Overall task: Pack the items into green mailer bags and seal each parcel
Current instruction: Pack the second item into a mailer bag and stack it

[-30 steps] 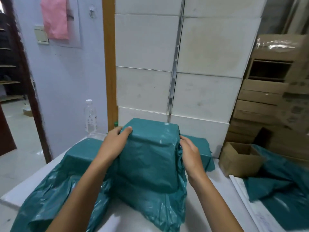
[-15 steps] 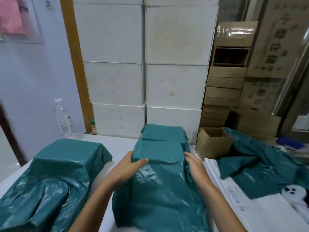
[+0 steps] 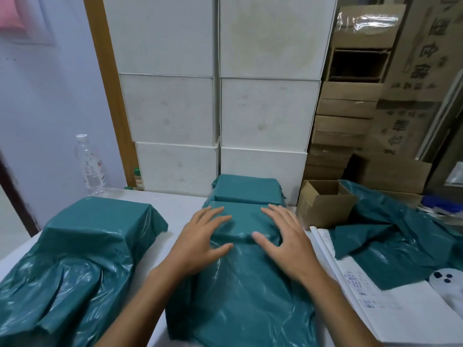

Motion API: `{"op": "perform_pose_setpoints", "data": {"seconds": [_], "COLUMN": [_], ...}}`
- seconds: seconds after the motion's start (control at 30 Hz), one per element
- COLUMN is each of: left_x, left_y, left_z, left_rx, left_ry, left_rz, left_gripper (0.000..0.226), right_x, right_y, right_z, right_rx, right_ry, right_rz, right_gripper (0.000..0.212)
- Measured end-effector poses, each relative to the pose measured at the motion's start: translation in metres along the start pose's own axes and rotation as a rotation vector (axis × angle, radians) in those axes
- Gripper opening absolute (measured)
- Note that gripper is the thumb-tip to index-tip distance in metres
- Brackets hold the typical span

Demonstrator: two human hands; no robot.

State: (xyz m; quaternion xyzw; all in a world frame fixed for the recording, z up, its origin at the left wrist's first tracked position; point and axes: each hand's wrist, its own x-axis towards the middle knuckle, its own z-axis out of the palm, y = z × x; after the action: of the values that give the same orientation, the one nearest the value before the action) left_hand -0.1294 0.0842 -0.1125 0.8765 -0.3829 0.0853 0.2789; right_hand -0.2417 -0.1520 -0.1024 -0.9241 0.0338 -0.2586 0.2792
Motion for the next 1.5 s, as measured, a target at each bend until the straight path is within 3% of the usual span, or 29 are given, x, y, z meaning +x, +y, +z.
{"op": "perform_pose_setpoints", "data": {"seconds": [0.13, 0.5, 0.7, 0.9, 1.0, 1.07, 1.17, 1.27, 1.33, 1.5], "left_x": [0.001, -0.001, -0.009, -0.012, -0.019, -0.028, -0.039, -0.043, -0.044, -0.046], "left_y": [-0.008, -0.045, -0.055, -0.056, -0.052, -0.046, -0.035, -0.033, -0.031, -0.026], "left_z": [0.012, 0.029, 0.032, 0.032, 0.031, 0.029, 0.025, 0.026, 0.026, 0.021], "left_rx": [-0.013, -0.024, -0.192, -0.299, -0.424, -0.547, -0.547, -0.52, -0.439, -0.413], "left_ry": [0.006, 0.028, 0.026, 0.0, -0.003, 0.05, 0.11, 0.111, 0.116, 0.102], "left_rz": [0.024, 0.152, 0.001, -0.076, -0.123, -0.223, -0.359, -0.386, -0.395, -0.386], "left_gripper": [0.077, 0.094, 0.114, 0.116, 0.114, 0.11, 0.085, 0.06, 0.047, 0.034], "right_x": [-0.006, -0.006, -0.012, -0.022, -0.031, -0.038, -0.042, -0.042, -0.044, -0.047], "right_y": [0.005, 0.046, 0.065, 0.058, 0.045, 0.042, 0.038, 0.037, 0.031, 0.028], "right_z": [0.023, 0.037, 0.033, 0.028, 0.023, 0.019, 0.016, 0.02, 0.022, 0.023], "right_rx": [-0.179, -0.181, -0.138, -0.045, 0.176, 0.315, 0.449, 0.505, 0.502, 0.478], "right_ry": [-0.121, -0.024, -0.074, -0.15, -0.092, 0.025, 0.054, 0.025, 0.043, 0.073], "right_rz": [-0.091, -0.248, -0.276, -0.147, 0.085, 0.275, 0.483, 0.517, 0.502, 0.522], "right_gripper": [0.085, 0.077, 0.095, 0.11, 0.112, 0.101, 0.06, 0.025, 0.017, 0.02]}}
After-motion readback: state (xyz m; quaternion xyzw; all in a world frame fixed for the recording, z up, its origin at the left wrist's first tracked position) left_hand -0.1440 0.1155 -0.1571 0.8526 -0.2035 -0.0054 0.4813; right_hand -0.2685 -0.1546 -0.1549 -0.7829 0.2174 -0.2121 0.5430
